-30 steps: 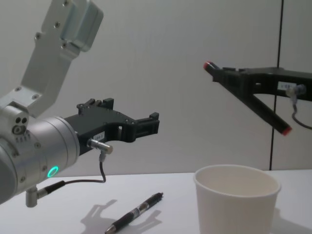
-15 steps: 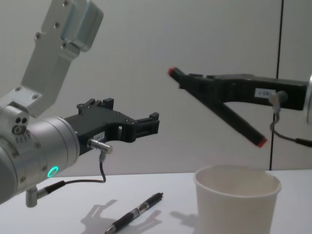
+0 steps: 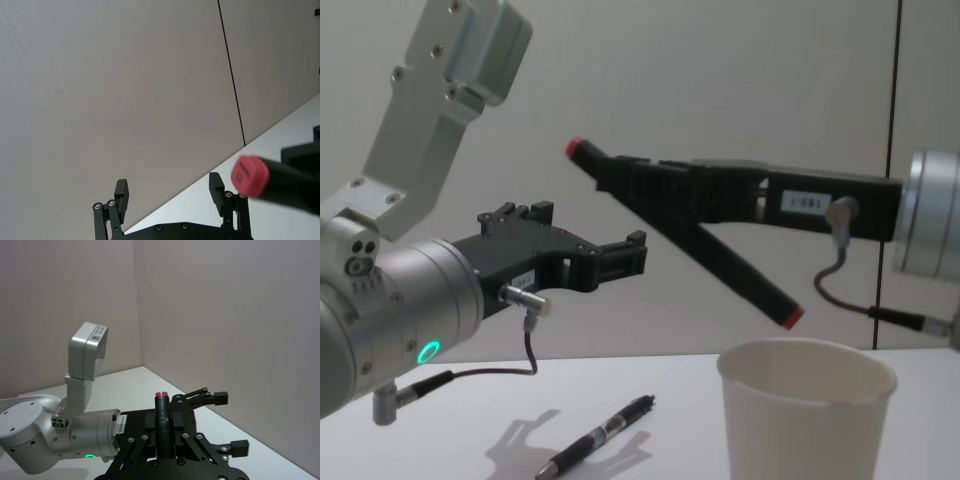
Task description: Place the pen into the pen holder.
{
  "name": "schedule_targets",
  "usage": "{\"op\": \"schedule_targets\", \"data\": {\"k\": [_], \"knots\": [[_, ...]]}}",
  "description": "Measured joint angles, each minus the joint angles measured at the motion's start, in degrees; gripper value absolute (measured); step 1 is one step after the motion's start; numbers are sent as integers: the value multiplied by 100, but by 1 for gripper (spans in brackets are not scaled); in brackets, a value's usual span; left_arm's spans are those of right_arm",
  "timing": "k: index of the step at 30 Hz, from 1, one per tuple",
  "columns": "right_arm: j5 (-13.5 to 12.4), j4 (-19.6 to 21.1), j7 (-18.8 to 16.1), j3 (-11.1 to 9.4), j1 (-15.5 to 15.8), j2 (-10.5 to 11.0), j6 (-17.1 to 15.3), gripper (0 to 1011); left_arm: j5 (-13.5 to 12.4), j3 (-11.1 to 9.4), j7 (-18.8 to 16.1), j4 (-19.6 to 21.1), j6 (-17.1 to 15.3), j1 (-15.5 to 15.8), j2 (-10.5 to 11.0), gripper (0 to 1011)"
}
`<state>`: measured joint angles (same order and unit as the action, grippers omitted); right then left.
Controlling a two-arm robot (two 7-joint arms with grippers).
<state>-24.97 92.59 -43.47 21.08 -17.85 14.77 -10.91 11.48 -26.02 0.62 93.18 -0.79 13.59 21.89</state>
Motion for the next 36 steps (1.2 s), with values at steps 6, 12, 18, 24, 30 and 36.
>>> {"op": "schedule_targets", "data": {"k": [6, 12, 18, 24, 30, 36], "knots": [[3, 66, -39, 93, 91, 6, 108, 185, 0, 0, 0, 0, 0, 0, 0, 1001], [60, 226, 172, 142, 283, 111, 385, 185, 0, 0, 0, 0, 0, 0, 0, 1001], [115, 515, 561, 153, 579, 303, 785, 185, 0, 0, 0, 0, 0, 0, 0, 1001], [173, 791, 966, 147, 859, 483, 1188, 185, 0, 0, 0, 0, 0, 0, 0, 1001], [295, 1079, 1553, 136, 1167, 643, 1675, 185, 0, 0, 0, 0, 0, 0, 0, 1001], [481, 1283, 2105, 129, 1408, 726, 2074, 185, 0, 0, 0, 0, 0, 0, 0, 1001]]}}
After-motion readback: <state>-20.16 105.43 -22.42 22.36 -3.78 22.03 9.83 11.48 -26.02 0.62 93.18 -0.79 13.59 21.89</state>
